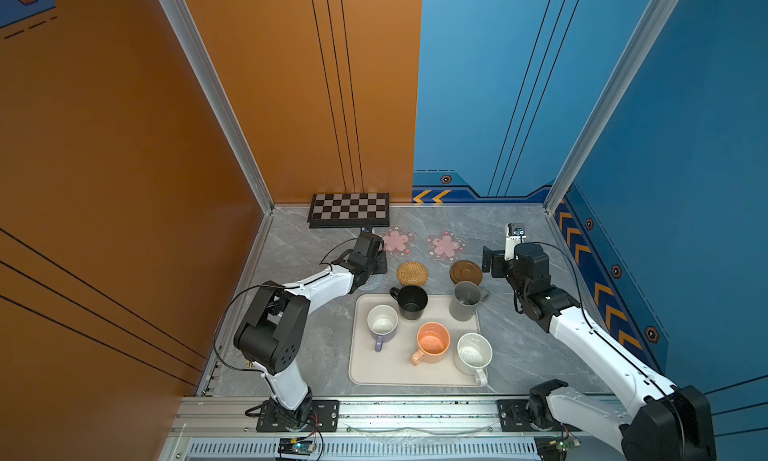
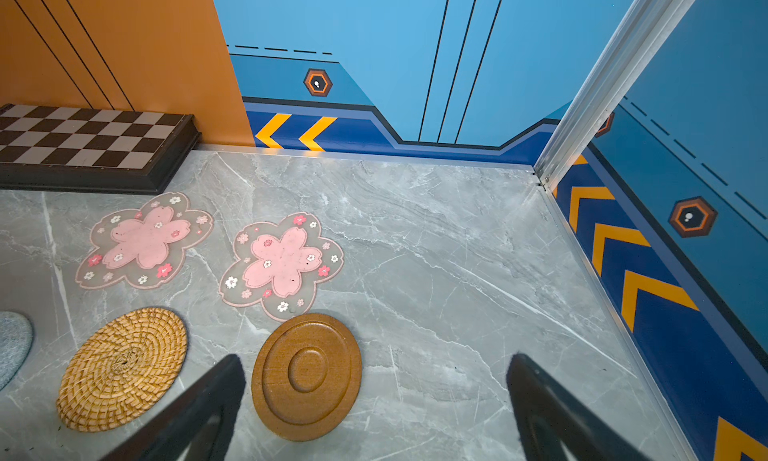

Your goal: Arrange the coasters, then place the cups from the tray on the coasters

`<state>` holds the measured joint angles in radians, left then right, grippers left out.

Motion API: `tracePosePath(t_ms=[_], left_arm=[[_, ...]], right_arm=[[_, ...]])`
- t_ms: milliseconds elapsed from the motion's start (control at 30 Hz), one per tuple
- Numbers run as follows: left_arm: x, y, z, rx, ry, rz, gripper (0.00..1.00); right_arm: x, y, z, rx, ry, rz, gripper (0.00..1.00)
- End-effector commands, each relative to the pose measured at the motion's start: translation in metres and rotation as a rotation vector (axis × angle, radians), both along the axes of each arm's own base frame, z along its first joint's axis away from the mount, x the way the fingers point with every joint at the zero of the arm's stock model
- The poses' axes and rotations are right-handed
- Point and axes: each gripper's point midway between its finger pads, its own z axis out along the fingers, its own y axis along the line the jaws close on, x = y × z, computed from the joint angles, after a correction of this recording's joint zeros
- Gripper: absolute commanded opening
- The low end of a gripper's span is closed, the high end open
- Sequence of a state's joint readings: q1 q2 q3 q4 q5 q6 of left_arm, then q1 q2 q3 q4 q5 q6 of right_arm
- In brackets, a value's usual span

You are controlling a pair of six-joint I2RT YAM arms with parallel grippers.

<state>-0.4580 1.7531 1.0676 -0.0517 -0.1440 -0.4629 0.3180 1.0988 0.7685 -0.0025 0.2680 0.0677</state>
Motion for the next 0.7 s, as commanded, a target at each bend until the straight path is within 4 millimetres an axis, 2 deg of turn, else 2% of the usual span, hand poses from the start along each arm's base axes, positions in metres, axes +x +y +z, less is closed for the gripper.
tracePosePath(t_ms=[0, 133, 200, 467, 667], left_arm=[[-0.01, 0.002, -0.018, 0.017, 0.104, 0.003, 0.0], [-0.015, 0.003, -0.029, 0.011, 0.145, 0.004, 0.0], [-0.015, 0.004, -0.034, 0.005, 0.165, 0.009, 0.0], [-0.02, 0.024, -0.057, 0.02, 0.262, 0.093, 0.0], [-0.021, 0.036, -0.065, 0.028, 0.303, 0.125, 0.0]], right_arm=[[0.0, -0.006, 0.019, 0.029, -0.036, -0.056, 1.0], [0.003, -0.021, 0.023, 0.091, -0.006, -0.15, 1.0], [0.005, -0.023, 0.021, 0.083, 0.025, -0.16, 1.0], [0.011, -0.013, 0.013, 0.101, 0.098, -0.137, 1.0], [0.014, -0.007, 0.018, 0.114, 0.066, -0.117, 1.0]])
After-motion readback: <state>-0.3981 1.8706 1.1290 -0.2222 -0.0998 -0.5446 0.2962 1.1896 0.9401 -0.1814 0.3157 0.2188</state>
